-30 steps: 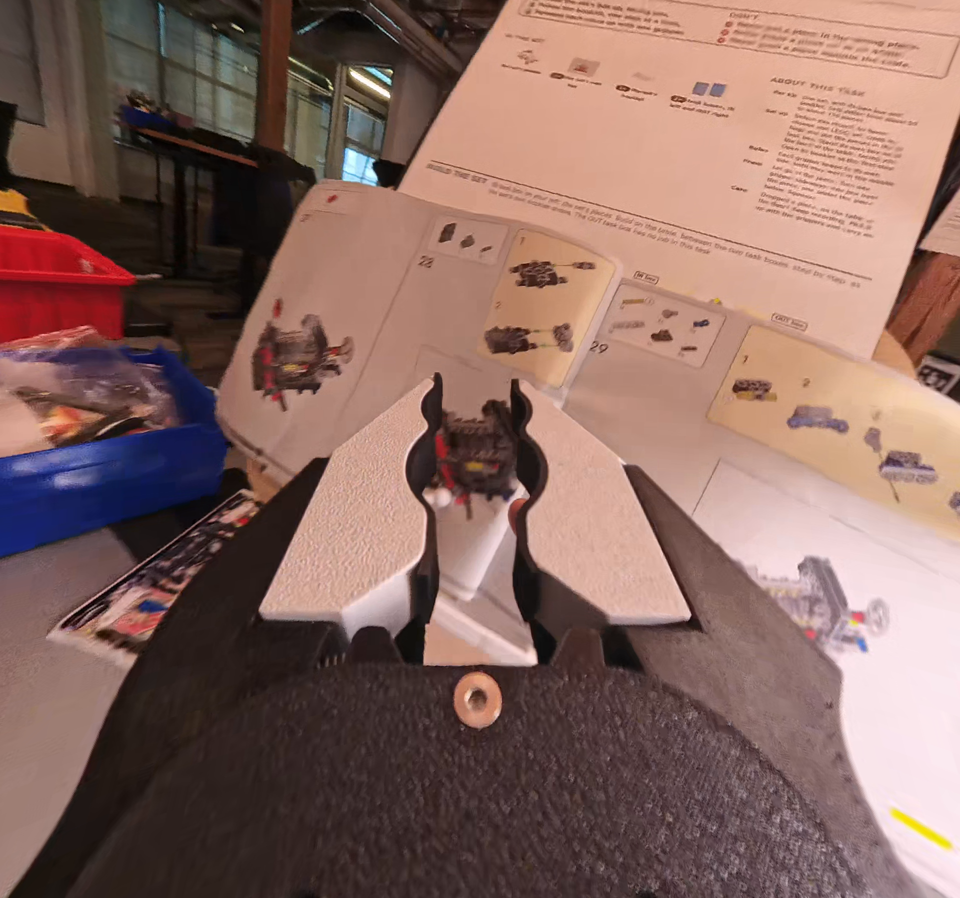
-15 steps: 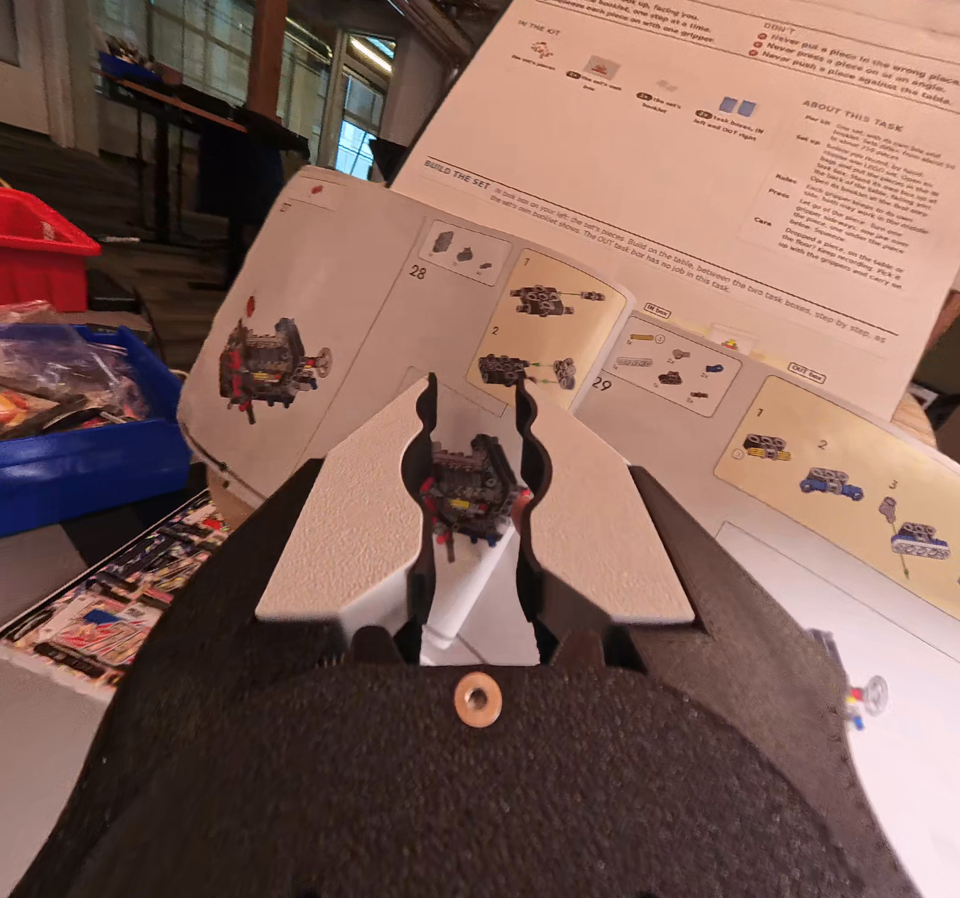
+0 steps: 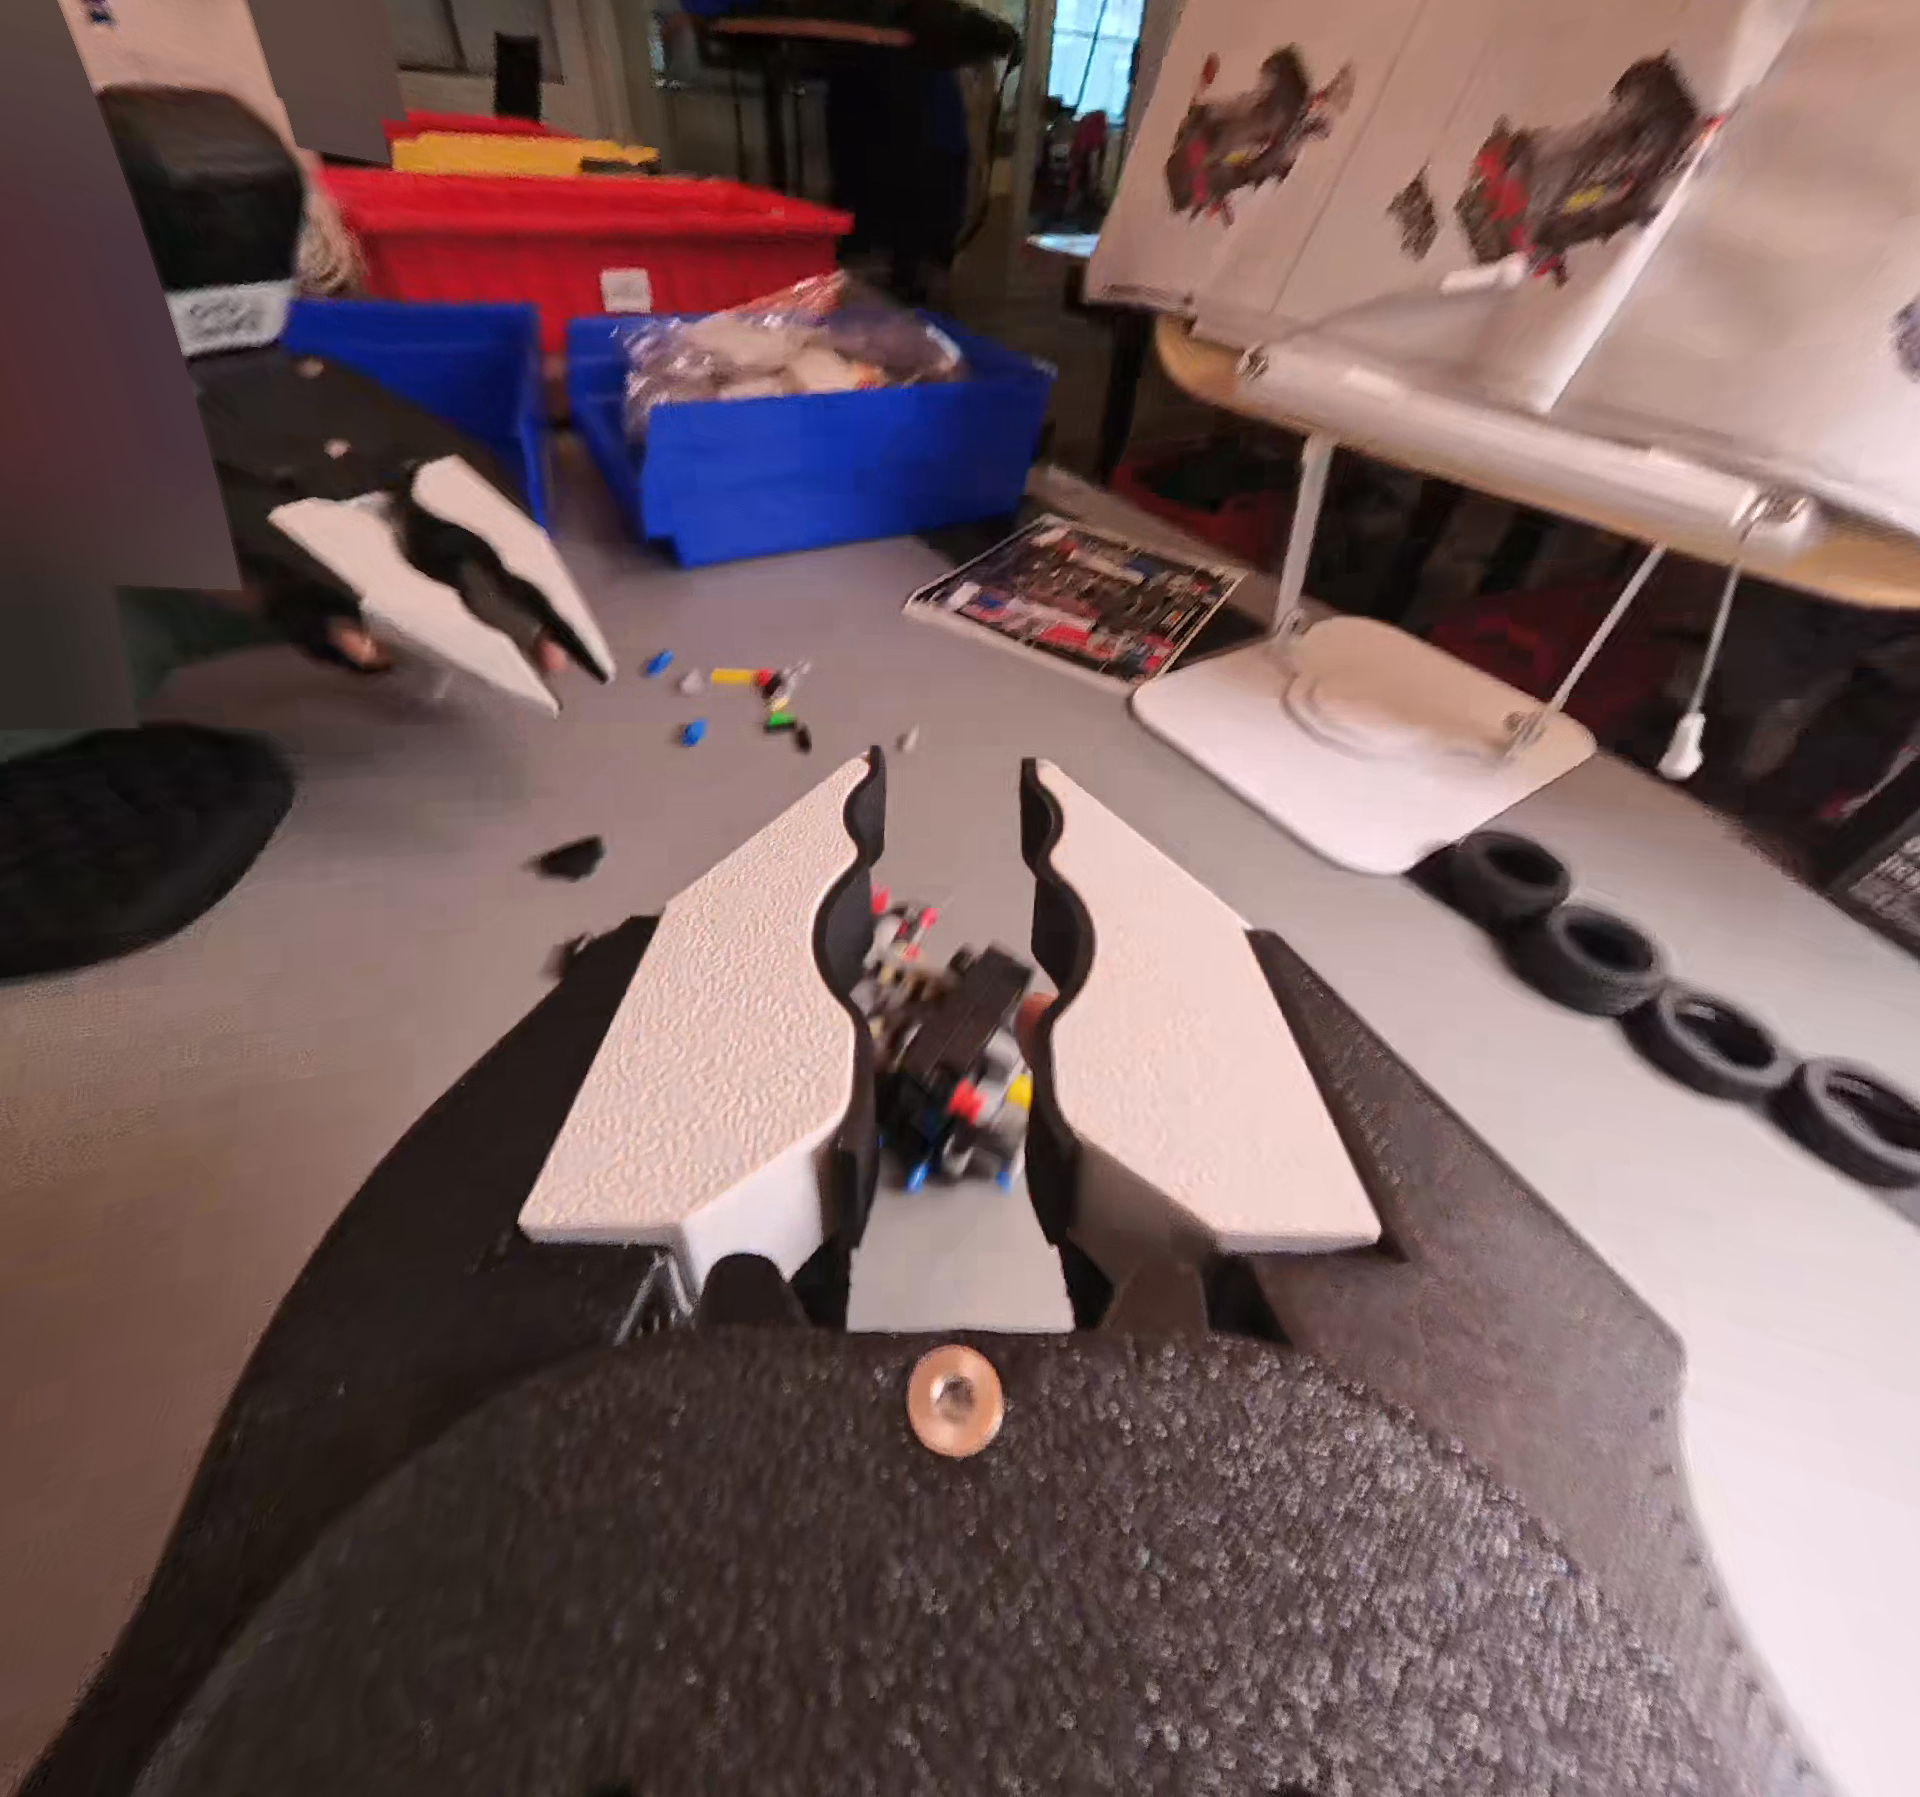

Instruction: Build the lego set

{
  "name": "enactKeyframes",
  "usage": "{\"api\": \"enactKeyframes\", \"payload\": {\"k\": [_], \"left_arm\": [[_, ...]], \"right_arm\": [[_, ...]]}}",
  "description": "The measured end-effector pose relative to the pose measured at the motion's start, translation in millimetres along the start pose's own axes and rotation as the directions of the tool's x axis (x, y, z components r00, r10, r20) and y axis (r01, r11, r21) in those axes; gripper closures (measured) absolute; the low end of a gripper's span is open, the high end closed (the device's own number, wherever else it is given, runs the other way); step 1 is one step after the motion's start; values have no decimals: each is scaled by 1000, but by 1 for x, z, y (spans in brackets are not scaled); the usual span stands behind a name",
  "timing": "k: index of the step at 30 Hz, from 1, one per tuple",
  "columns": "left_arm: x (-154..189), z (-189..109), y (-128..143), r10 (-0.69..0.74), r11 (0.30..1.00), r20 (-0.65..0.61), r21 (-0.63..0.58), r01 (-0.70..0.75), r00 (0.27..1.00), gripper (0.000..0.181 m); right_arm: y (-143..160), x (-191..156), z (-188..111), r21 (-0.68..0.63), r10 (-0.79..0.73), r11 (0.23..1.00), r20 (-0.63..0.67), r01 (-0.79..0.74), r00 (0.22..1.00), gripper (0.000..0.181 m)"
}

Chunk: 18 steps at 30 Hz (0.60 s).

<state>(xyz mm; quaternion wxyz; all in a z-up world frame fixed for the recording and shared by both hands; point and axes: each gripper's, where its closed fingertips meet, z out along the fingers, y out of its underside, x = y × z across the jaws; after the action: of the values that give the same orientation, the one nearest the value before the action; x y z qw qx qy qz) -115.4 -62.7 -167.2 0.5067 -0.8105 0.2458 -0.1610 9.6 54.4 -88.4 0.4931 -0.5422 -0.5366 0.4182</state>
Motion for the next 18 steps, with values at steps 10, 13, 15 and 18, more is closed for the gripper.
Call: {"api": "enactKeyframes", "payload": {"k": [10,13,15,18], "left_arm": [[26,31,59,109,937,-103,-321,-137,989,160],[29,31,45,119,958,-84,-252,-137,989,160],[40,31,13,72,993,-126,-82,-83,989,160],[68,27,-38,74,981,-214,192,-32,974,161]], "right_arm": [[91,-104,-29,-173,-128,962,397,211,909,160],[89,-106,-26,-146,-79,979,385,145,919,161],[80,-105,-25,-104,-45,991,357,88,933,162],[63,-109,-23,-51,36,999,339,-20,940,162]]}}
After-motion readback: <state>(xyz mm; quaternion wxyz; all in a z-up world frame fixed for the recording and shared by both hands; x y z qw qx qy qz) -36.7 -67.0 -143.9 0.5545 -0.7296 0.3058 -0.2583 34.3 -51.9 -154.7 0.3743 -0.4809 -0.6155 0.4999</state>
